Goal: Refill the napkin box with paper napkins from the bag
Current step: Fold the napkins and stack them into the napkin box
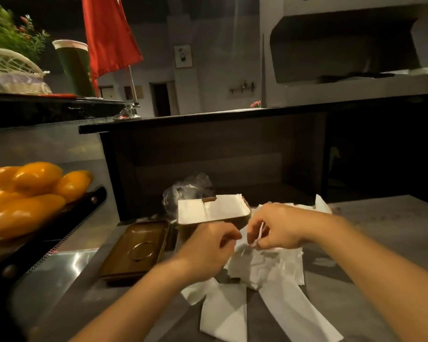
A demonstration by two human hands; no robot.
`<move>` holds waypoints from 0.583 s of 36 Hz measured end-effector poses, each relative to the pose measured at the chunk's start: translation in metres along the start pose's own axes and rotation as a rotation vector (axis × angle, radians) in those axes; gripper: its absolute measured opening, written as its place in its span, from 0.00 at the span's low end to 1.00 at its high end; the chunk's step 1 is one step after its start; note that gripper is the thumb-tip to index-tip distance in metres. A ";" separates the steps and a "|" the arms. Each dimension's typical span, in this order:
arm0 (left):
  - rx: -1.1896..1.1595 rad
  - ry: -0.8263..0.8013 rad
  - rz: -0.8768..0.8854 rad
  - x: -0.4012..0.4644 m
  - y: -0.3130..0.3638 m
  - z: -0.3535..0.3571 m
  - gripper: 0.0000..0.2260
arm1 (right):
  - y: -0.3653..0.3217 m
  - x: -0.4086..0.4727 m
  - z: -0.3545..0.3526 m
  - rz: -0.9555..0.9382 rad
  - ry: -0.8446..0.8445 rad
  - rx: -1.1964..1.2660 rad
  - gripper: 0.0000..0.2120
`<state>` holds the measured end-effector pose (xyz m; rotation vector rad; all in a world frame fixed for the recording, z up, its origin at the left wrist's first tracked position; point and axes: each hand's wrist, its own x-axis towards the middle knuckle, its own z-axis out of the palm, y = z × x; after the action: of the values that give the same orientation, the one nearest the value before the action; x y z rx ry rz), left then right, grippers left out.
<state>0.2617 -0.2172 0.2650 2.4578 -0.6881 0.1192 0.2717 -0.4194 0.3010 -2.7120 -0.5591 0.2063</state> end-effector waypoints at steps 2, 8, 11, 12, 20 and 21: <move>0.017 -0.060 -0.018 -0.005 -0.003 0.012 0.12 | 0.005 -0.001 0.010 -0.025 0.003 0.055 0.08; -0.030 -0.118 -0.107 -0.007 -0.022 0.025 0.18 | 0.019 0.001 0.029 -0.042 -0.006 0.168 0.09; -0.081 -0.104 -0.147 -0.004 -0.030 0.028 0.18 | 0.027 0.000 0.033 -0.044 0.006 0.190 0.13; -0.080 -0.096 -0.143 -0.003 -0.031 0.029 0.18 | 0.029 0.000 0.033 -0.040 0.006 0.198 0.14; -0.208 -0.084 -0.071 0.004 -0.040 0.027 0.13 | 0.030 0.001 0.035 -0.059 0.036 0.211 0.11; -0.204 -0.064 -0.061 0.004 -0.039 0.029 0.12 | 0.029 0.002 0.036 -0.058 0.047 0.199 0.10</move>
<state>0.2829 -0.2077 0.2216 2.2918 -0.6196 -0.0509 0.2764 -0.4314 0.2569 -2.4984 -0.5709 0.1727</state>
